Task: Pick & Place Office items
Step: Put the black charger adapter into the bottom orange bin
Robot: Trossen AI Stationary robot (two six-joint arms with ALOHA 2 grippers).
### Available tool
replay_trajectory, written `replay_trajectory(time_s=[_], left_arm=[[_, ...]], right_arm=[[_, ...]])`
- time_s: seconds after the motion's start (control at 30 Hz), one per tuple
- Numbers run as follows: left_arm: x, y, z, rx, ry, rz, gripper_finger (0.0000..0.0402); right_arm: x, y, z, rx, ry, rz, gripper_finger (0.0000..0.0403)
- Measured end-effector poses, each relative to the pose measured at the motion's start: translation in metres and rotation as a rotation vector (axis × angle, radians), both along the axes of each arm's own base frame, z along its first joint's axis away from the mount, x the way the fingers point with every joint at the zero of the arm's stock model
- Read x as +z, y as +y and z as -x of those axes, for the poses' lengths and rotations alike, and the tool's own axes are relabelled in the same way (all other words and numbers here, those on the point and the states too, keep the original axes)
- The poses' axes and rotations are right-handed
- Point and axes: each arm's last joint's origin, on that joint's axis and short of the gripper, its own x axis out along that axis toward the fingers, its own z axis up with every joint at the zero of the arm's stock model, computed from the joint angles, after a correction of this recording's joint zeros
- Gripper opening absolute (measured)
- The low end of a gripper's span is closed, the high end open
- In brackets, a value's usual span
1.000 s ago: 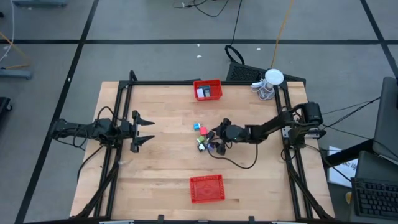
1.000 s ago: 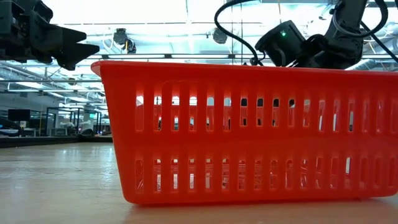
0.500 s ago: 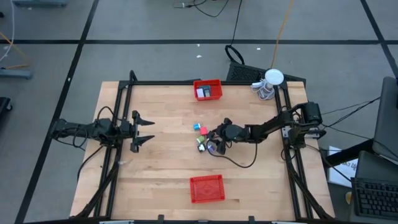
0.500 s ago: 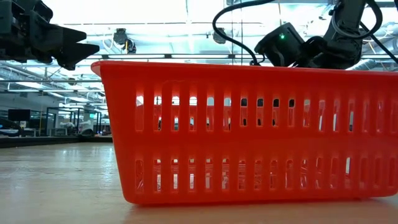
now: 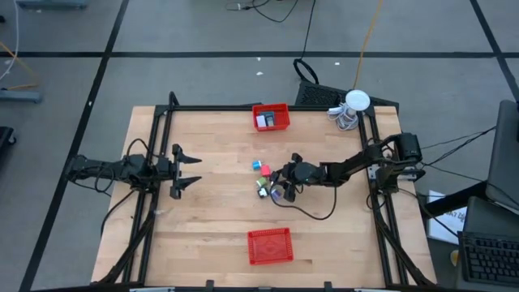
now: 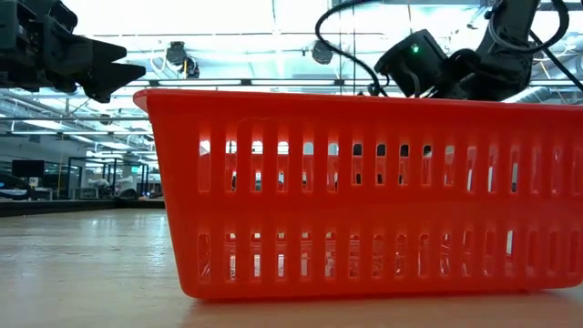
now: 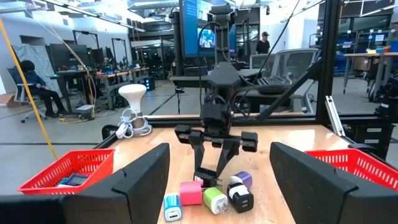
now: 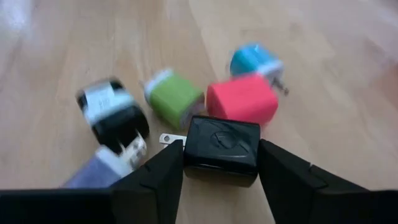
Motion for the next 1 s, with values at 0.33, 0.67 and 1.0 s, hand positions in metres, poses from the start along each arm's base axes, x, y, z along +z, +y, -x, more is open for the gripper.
replay_trajectory(time_s=[0.33,0.67,1.0], left_arm=[[0.0,0.0,0.0,0.0,-0.002,0.0,0.0273],[0.0,0.0,0.0,0.0,-0.002,0.001,0.0274],[0.0,0.0,0.0,0.0,-0.002,0.001,0.0273]], right_arm=[[0.046,0.004,0.01,0.098,-0.105,-0.039,0.0168],[0.073,0.045,0.017,0.413,-0.23,-0.157,0.0169],[0.075,0.084,0.024,0.453,-0.246,-0.205,0.0168]])
